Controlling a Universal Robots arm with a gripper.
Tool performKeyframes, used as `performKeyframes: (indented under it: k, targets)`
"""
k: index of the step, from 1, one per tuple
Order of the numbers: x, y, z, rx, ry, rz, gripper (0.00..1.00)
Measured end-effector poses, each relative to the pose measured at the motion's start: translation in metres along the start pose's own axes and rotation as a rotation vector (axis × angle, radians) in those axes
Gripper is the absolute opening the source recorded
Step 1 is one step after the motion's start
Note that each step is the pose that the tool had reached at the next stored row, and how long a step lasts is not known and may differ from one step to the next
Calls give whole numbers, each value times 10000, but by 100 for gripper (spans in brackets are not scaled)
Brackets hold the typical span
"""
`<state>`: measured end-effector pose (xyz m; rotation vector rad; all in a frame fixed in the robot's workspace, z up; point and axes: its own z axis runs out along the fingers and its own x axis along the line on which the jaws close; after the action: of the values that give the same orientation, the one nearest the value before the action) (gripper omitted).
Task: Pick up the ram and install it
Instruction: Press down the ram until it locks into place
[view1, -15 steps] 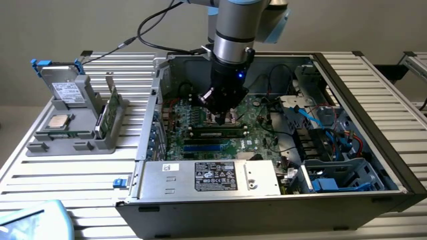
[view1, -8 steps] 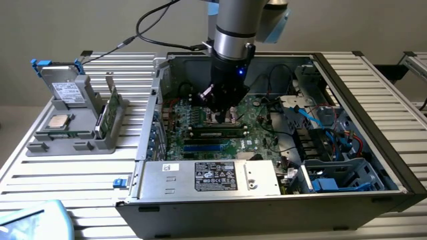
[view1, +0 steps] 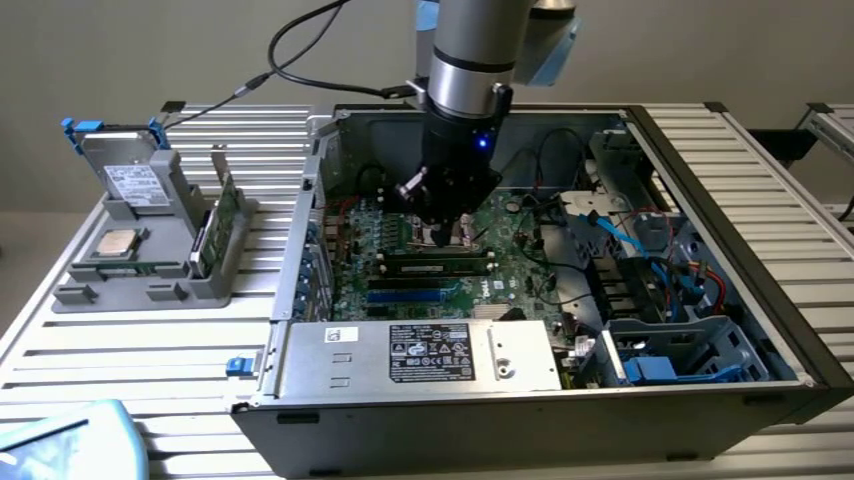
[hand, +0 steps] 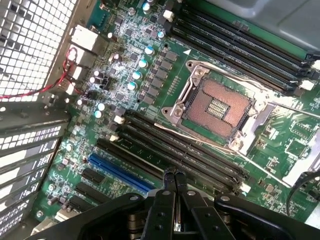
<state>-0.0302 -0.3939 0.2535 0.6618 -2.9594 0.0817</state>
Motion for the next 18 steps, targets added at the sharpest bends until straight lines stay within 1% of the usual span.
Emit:
performKeyframes:
  k: [10,13,18]
  targets:
    - [0,0,1,-144,11,1322,10]
    - [1,-3,1,-161,-2,1527,10]
    - [5,-33,2,-149,-54,1612,10]
